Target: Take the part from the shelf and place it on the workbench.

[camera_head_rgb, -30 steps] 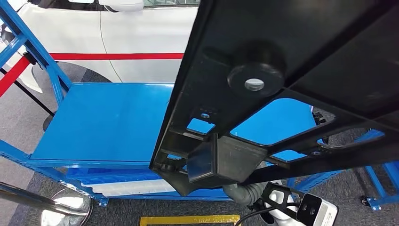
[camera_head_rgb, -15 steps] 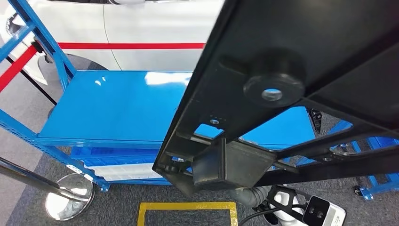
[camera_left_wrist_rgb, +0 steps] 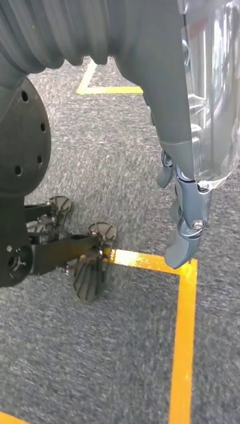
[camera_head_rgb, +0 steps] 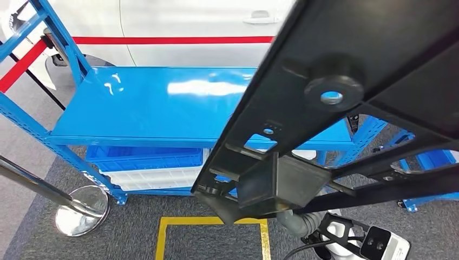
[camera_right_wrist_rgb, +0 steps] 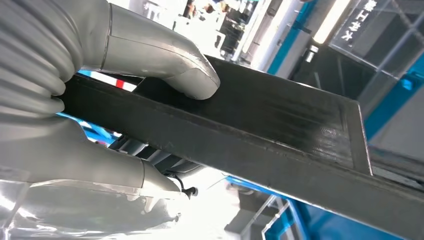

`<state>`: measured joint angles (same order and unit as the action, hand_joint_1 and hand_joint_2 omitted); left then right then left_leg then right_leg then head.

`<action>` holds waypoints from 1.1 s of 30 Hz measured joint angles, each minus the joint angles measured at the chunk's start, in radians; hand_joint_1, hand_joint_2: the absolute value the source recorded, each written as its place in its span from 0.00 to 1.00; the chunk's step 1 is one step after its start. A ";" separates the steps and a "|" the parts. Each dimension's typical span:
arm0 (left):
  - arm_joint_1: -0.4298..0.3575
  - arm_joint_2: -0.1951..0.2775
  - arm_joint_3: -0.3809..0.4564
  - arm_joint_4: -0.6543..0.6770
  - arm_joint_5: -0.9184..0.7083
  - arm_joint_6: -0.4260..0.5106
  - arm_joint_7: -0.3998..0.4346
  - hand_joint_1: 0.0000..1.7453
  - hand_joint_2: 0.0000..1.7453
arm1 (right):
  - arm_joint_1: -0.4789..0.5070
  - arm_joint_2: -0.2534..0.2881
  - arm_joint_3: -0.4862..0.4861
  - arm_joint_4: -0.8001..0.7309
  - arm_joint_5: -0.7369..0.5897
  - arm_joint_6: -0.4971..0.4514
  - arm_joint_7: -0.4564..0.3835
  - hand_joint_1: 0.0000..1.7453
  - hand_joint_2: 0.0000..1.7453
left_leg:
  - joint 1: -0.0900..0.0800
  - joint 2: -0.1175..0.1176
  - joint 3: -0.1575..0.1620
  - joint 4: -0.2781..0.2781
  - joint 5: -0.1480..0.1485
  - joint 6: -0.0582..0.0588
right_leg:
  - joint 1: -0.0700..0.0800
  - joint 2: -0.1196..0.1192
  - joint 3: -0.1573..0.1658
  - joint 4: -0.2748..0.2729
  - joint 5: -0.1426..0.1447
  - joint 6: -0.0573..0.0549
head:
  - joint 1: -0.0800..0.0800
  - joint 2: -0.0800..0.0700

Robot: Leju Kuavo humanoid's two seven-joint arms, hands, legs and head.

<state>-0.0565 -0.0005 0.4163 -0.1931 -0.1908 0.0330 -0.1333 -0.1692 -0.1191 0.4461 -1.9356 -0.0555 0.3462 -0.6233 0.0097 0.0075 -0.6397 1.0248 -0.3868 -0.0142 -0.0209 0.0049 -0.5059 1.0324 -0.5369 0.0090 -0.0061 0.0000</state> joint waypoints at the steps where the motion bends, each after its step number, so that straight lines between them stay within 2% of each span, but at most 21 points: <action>1: 0.001 0.001 -0.001 0.000 -0.001 0.000 0.000 0.00 1.00 | 0.003 -0.002 -0.002 -0.001 -0.003 0.001 0.000 0.96 1.00 | 0.002 0.000 -0.002 -0.001 0.006 -0.007 | 0.000 -0.002 -0.007 0.002 0.007 -0.011 | 0.000 0.000; 2: 0.003 0.001 -0.002 0.000 -0.002 0.001 0.000 0.00 1.00 | 0.005 -0.004 -0.004 -0.002 -0.005 0.002 0.000 0.96 1.00 | 0.004 -0.001 -0.006 0.004 -0.001 -0.013 | 0.000 -0.003 -0.014 0.002 0.017 -0.022 | 0.000 0.000; 4: 0.005 0.002 -0.004 0.000 -0.006 0.002 -0.001 0.00 1.00 | 0.010 -0.007 -0.006 -0.002 -0.009 0.003 0.000 0.96 1.00 | 0.008 -0.001 -0.027 0.058 -0.067 -0.023 | -0.001 -0.007 -0.036 -0.001 0.040 -0.039 | 0.000 0.000; 6: 0.004 0.003 -0.005 0.000 -0.008 0.003 -0.003 0.00 1.00 | 0.015 -0.009 -0.007 -0.003 -0.011 0.002 0.000 0.96 1.00 | 0.009 -0.001 -0.061 0.179 -0.167 -0.028 | 0.003 -0.007 -0.067 0.000 0.065 -0.046 | 0.000 0.000; 7: 0.004 0.003 -0.006 0.000 -0.008 0.003 -0.004 0.00 1.00 | 0.018 -0.010 -0.008 -0.003 -0.011 0.001 0.000 0.96 1.00 | 0.009 -0.001 -0.071 0.239 -0.195 -0.029 | 0.005 -0.007 -0.085 0.000 0.078 -0.047 | 0.000 0.000; 8: 0.003 0.003 -0.008 0.000 -0.009 0.003 -0.005 0.00 1.00 | 0.022 -0.011 -0.009 -0.003 -0.012 0.000 0.000 0.96 1.00 | 0.009 -0.001 -0.069 0.278 -0.199 -0.028 | 0.008 -0.007 -0.102 0.001 0.091 -0.048 | 0.000 0.000; 9: 0.003 0.003 -0.010 0.000 -0.010 0.002 -0.006 0.00 1.00 | 0.024 -0.013 -0.010 -0.003 -0.011 -0.002 0.000 0.96 1.00 | 0.008 -0.001 -0.051 0.285 -0.182 -0.024 | 0.012 -0.007 -0.118 0.001 0.103 -0.048 | 0.000 0.000; 11: 0.001 0.004 -0.013 0.000 -0.013 0.000 -0.009 0.00 1.00 | 0.026 -0.017 -0.011 -0.008 -0.011 -0.004 0.000 0.96 1.00 | 0.001 -0.002 0.037 0.196 -0.133 -0.005 | 0.018 -0.007 -0.145 0.001 0.127 -0.048 | 0.000 0.000; 13: -0.003 0.005 -0.015 -0.001 -0.016 0.000 -0.012 0.00 1.00 | 0.026 -0.019 -0.012 -0.015 -0.012 -0.004 0.000 0.96 1.00 | -0.012 0.000 0.153 0.040 -0.139 0.018 | 0.022 -0.008 -0.159 0.000 0.148 -0.043 | 0.000 0.000; 15: -0.006 0.006 -0.016 -0.002 -0.016 0.001 -0.014 0.00 1.00 | 0.024 -0.021 -0.012 -0.019 -0.015 -0.004 0.000 0.96 1.00 | -0.022 0.002 0.203 -0.045 -0.156 0.029 | 0.018 -0.013 -0.160 -0.007 0.169 -0.032 | -0.001 0.000; 17: -0.006 0.005 -0.015 -0.002 -0.015 0.002 -0.014 0.00 1.00 | 0.022 -0.023 -0.012 -0.019 -0.021 -0.003 0.000 0.96 1.00 | -0.023 0.003 0.193 -0.062 -0.128 0.036 | 0.014 -0.015 -0.161 -0.017 0.182 -0.020 | -0.001 0.000; 18: -0.007 0.004 -0.015 -0.002 -0.015 0.002 -0.014 0.00 1.00 | 0.021 -0.025 -0.013 -0.019 -0.026 -0.003 0.000 0.96 1.00 | -0.021 0.004 0.183 -0.070 -0.110 0.040 | 0.013 -0.013 -0.167 -0.010 0.163 -0.016 | -0.001 0.000; 20: -0.007 0.002 -0.015 -0.002 -0.015 0.003 -0.014 0.00 1.00 | 0.021 -0.030 -0.013 -0.019 -0.035 -0.005 0.000 0.96 1.00 | -0.016 0.007 0.156 -0.081 -0.075 0.046 | 0.012 -0.009 -0.189 0.060 0.069 -0.008 | -0.001 0.000; 22: -0.006 -0.001 -0.015 -0.002 -0.017 0.005 -0.014 0.00 1.00 | 0.022 -0.037 -0.013 -0.019 -0.042 -0.009 0.000 0.96 1.00 | -0.016 0.007 0.120 -0.079 -0.047 0.047 | 0.009 -0.008 -0.213 0.187 -0.019 -0.001 | -0.001 0.000; 23: -0.005 -0.003 -0.015 -0.002 -0.017 0.008 -0.014 0.00 1.00 | 0.023 -0.042 -0.013 -0.019 -0.045 -0.010 0.000 0.96 1.00 | -0.015 0.007 0.100 -0.075 -0.034 0.045 | 0.007 -0.008 -0.216 0.238 -0.025 0.003 | -0.001 0.000; 24: -0.005 -0.005 -0.015 -0.002 -0.018 0.011 -0.014 0.00 1.00 | 0.024 -0.046 -0.013 -0.019 -0.048 -0.012 0.000 0.96 1.00 | -0.014 0.008 0.079 -0.068 -0.022 0.042 | 0.005 -0.008 -0.206 0.262 -0.008 0.007 | -0.001 0.000; 26: -0.004 -0.007 -0.015 -0.002 -0.018 0.018 -0.014 0.00 1.00 | 0.026 -0.054 -0.013 -0.019 -0.055 -0.012 0.000 0.96 1.00 | -0.009 0.008 0.036 -0.047 -0.005 0.033 | -0.002 -0.009 -0.133 0.207 0.046 0.015 | -0.001 0.000; 27: -0.004 -0.008 -0.015 -0.002 -0.018 0.022 -0.014 0.00 1.00 | 0.025 -0.057 -0.013 -0.019 -0.059 -0.012 0.000 0.96 1.00 | -0.008 0.007 0.017 -0.033 0.000 0.028 | -0.004 -0.008 -0.078 0.139 0.045 0.019 | -0.001 0.000; 29: -0.003 -0.007 -0.015 -0.003 -0.016 0.030 -0.014 0.00 1.00 | 0.025 -0.060 -0.015 -0.018 -0.066 -0.010 0.000 0.96 1.00 | -0.009 0.005 -0.006 -0.010 0.005 0.017 | -0.003 -0.006 0.000 0.027 0.009 0.010 | -0.002 0.000; 30: -0.002 -0.007 -0.015 -0.003 -0.015 0.034 -0.014 0.00 1.00 | 0.025 -0.062 -0.016 -0.018 -0.070 -0.008 0.000 0.96 1.00 | -0.009 0.004 -0.011 -0.005 0.009 0.010 | 0.000 -0.005 0.013 0.002 -0.008 0.001 | -0.002 0.000; 33: 0.001 -0.007 -0.014 -0.003 -0.012 0.041 -0.013 0.00 1.00 | 0.027 -0.066 -0.020 -0.016 -0.075 0.000 0.000 0.96 1.00 | -0.003 0.003 -0.020 0.004 0.006 -0.010 | 0.002 -0.007 0.000 -0.007 0.007 -0.030 | -0.002 0.000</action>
<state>-0.0552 -0.0071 0.4019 -0.1961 -0.2024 0.0744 -0.1468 -0.1426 -0.1856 0.4257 -1.9515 -0.1309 0.3460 -0.6233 0.0062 0.0106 -0.6601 1.0285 -0.3804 -0.0239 -0.0189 -0.0022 -0.5063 1.0255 -0.5295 -0.0205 -0.0084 0.0000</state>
